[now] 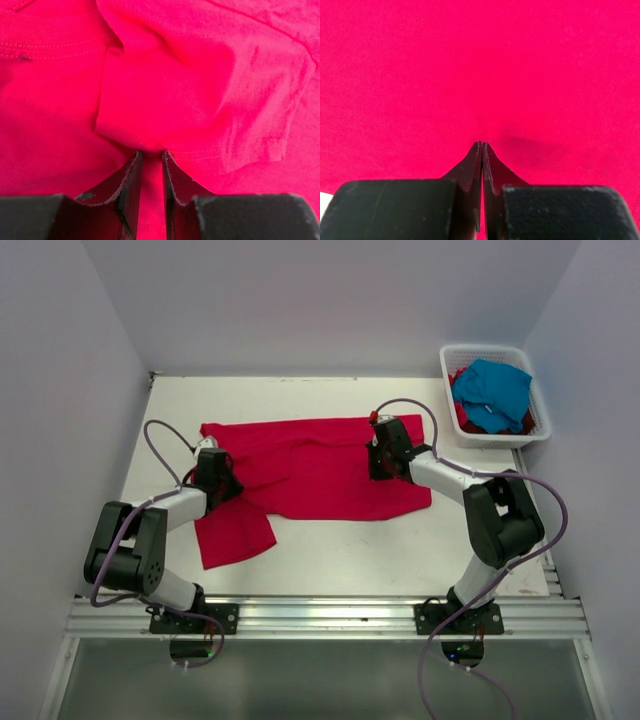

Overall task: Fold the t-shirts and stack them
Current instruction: Fold the flattened tshirt in 1/3 of the way

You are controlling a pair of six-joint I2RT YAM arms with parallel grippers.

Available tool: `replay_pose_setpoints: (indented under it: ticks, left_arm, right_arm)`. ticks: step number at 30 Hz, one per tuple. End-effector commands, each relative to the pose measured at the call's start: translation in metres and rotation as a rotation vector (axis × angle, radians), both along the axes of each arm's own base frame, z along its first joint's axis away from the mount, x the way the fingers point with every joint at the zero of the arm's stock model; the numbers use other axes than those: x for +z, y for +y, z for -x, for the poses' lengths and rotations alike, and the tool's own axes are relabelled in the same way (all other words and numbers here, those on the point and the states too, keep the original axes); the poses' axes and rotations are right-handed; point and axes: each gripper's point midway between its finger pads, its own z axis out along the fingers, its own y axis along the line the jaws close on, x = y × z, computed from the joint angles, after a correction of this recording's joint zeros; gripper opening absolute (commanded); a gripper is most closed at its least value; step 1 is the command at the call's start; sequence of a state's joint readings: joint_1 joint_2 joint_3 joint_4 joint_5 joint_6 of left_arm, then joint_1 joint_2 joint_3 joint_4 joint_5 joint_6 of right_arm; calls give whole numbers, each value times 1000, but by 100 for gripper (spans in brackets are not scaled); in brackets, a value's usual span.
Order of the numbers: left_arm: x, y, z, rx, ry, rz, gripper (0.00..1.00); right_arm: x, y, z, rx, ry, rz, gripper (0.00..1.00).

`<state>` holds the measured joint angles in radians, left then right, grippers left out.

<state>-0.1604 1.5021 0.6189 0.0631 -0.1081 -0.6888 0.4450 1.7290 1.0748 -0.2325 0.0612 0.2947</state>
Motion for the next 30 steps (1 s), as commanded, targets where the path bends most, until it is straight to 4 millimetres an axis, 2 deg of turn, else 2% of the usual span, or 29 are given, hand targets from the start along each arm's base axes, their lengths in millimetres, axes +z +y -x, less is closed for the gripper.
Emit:
replay_pose_setpoints:
  ticks: [1,10,11,16,18,23,30]
  left_arm:
    - [6,-1,-11,8,-33,-2,25]
    - [14,2,-21,22,-71,-21,24]
    - [15,3,-23,24,-77,-23,23]
    - [7,1,-33,16,-66,-30,1]
    - [3,0,-34,12,-57,-29,0]
    - [15,-4,-43,0,-88,-14,0]
    - [53,-7,-49,-16,-153,-12,0]
  right_arm:
    - [1,0,-3,1,-6,18,0]
    - [-1,2,-4,5,-2,15,0]
    - [-1,1,-4,4,0,16,0]
    - [-2,1,-3,8,1,21,0]
    - [-2,0,-3,7,0,24,0]
    - [-1,0,-3,9,-3,26,0]
    - [-5,0,-4,11,6,30,0]
